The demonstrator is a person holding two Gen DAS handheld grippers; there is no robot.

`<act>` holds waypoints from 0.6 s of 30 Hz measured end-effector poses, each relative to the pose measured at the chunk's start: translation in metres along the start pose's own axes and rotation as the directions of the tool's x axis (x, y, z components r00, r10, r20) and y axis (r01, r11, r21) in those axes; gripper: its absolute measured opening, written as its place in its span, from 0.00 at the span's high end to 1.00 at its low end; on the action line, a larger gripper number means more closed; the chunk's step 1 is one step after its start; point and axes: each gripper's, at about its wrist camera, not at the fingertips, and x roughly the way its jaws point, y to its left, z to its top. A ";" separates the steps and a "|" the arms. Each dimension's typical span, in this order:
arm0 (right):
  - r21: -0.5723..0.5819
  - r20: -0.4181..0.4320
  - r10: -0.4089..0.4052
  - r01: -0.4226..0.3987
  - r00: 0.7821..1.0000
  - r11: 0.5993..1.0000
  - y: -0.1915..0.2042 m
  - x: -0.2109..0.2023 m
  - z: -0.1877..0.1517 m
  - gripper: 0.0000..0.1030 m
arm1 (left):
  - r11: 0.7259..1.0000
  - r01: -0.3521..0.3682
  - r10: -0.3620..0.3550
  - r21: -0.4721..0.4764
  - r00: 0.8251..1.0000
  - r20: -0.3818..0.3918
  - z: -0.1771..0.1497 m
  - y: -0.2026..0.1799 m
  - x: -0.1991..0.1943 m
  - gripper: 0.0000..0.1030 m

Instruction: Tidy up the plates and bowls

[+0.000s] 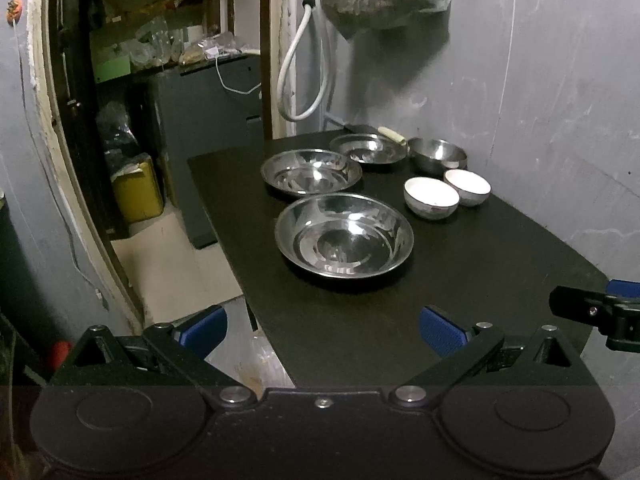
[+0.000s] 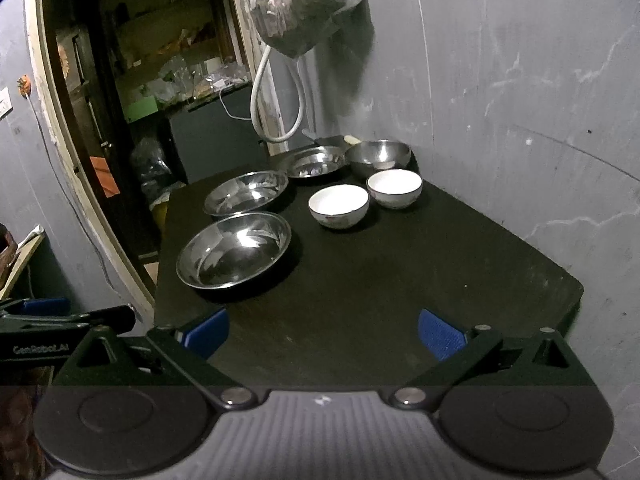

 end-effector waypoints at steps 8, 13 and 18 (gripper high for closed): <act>0.005 -0.053 0.008 -0.008 0.999 1.000 -0.011 0.021 0.005 0.00 | 1.000 -0.027 0.027 -0.012 0.998 -0.050 0.005 -0.007 0.023 0.01; 0.002 -0.076 0.016 -0.015 0.997 1.000 -0.022 0.036 0.016 0.00 | 0.996 -0.068 0.064 -0.050 0.995 -0.079 0.019 -0.007 0.042 0.01; -0.009 -0.088 0.022 -0.023 0.996 1.000 -0.031 0.058 0.030 0.00 | 0.990 -0.116 0.110 -0.078 0.991 -0.077 0.043 -0.004 0.066 0.01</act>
